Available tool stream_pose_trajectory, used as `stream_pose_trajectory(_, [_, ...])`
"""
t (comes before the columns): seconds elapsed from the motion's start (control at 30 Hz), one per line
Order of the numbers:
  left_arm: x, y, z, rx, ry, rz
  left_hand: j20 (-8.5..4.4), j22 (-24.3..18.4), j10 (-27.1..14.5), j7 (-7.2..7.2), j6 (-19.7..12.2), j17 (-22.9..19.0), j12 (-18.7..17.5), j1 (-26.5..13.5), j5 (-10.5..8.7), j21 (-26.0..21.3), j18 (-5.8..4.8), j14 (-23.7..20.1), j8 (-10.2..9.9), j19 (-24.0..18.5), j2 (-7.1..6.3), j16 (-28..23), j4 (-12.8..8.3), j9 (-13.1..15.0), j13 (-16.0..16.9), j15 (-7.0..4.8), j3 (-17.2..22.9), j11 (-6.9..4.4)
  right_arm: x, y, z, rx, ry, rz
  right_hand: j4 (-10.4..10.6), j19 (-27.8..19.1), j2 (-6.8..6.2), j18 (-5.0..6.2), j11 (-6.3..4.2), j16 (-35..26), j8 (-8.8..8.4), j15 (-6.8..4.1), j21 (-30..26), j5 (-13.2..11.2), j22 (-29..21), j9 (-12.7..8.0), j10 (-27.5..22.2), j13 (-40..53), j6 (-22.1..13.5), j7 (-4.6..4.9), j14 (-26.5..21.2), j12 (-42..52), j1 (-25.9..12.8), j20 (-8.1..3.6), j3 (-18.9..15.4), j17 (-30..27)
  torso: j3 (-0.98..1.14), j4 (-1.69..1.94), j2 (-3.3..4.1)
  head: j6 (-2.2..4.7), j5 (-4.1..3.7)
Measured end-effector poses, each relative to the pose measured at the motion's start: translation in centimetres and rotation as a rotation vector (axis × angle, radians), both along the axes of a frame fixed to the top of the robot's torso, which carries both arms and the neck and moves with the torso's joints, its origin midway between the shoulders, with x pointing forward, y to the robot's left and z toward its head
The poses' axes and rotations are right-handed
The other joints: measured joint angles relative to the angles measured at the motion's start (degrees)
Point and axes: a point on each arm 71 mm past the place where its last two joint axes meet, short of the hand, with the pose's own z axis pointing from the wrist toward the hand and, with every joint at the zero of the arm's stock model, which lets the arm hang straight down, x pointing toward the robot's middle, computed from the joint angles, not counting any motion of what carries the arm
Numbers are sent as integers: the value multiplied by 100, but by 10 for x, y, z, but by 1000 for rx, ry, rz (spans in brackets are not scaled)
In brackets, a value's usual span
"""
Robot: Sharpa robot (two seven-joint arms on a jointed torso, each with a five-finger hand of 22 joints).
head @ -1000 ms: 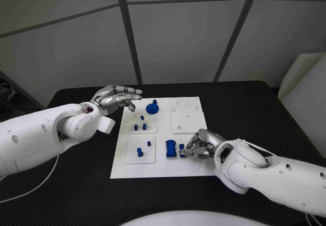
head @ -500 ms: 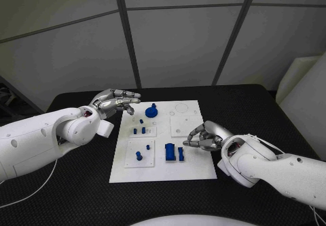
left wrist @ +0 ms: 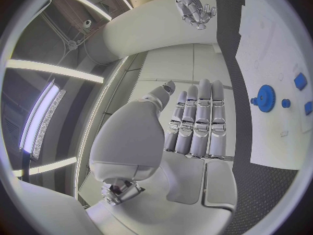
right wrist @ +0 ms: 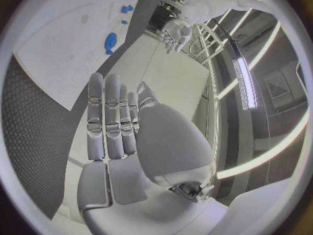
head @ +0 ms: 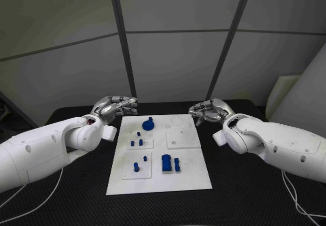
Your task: Assemble the parts on the task board
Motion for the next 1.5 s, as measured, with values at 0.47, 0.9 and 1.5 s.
stream_pose_trajectory(0.47, [21, -3, -26, -51, -3, 236, 591, -1272, -1285, -105, -840, -1102, -143, -493, -73, -1472, -33, -1070, -68, -1163, 120, -1712, 659, -326, -65, 289, -678, 5, 39, 2, -15, 233, -36, -43, -29, -1606, -35, -95, 542, -2799, 0, 889, -2285, -80, -1631, -1426, -836, -2060, -291, 266, -1775, -897, -127, 724, -151, -1707, -62, -10, -258, 215, 81])
stream_pose_trajectory(0.9, [12, -13, -30, -62, 13, 243, 130, -2020, -3022, -356, -2424, -1635, -408, -2572, -343, -1917, -439, -2662, -336, -2319, 450, -1967, 312, -600, -328, -22, -1151, -384, 31, 10, -17, 255, -43, -20, -505, -2994, -60, -141, 285, -3137, -250, 634, -2747, -504, -2470, -2172, -2502, -2794, -1829, -15, -3357, -1151, -2685, 470, 47, -2329, 11, 100, -243, 386, 138])
stream_pose_trajectory(1.5, [-57, -60, -21, 44, -4, 227, -504, -2776, -5012, -886, -4341, -1749, -500, -5204, -910, -2158, -752, -4531, -424, -3731, 521, -2045, 170, -684, -409, -384, -1737, -629, -42, 37, -13, 368, -25, -139, -1117, -4708, -109, -618, -303, -3225, -331, 89, -2818, -1153, -3099, -2838, -4623, -3103, -3829, -645, -5387, -1219, -5837, -168, 429, -2851, 98, 232, -196, 477, 158])
